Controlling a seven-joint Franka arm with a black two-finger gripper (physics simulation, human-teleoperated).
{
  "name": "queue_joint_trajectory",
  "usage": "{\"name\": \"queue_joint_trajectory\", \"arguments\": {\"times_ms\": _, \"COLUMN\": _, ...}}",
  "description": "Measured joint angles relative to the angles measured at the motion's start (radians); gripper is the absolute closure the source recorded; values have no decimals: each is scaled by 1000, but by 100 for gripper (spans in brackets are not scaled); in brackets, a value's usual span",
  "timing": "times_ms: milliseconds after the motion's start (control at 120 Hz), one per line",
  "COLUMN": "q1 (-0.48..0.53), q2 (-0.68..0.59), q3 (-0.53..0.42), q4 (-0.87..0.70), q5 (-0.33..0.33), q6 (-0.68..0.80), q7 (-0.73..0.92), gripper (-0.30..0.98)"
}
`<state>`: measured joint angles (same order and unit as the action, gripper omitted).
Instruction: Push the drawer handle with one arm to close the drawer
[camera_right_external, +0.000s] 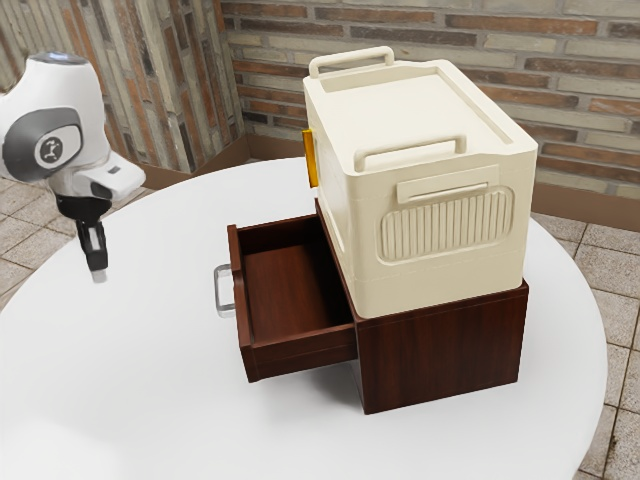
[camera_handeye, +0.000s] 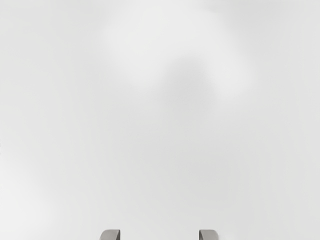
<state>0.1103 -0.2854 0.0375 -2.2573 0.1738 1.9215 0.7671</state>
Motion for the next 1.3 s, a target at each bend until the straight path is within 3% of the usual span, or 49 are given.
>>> {"name": "queue_joint_trajectory", "arguments": {"times_ms": 183, "q1": -15, "q2": 17, "q3": -7, "q4": -96, "q5": -33, "q6": 225, "q7": 136, "gripper": 73}}
{"name": "queue_joint_trajectory", "arguments": {"times_ms": 483, "q1": -44, "q2": 106, "q3": -65, "q4": -114, "q5": -162, "q6": 452, "q7": 287, "gripper": 78}}
{"name": "queue_joint_trajectory", "arguments": {"times_ms": 1300, "q1": -62, "q2": 221, "q3": -170, "q4": -58, "q5": -306, "q6": 603, "q7": 460, "gripper": 78}}
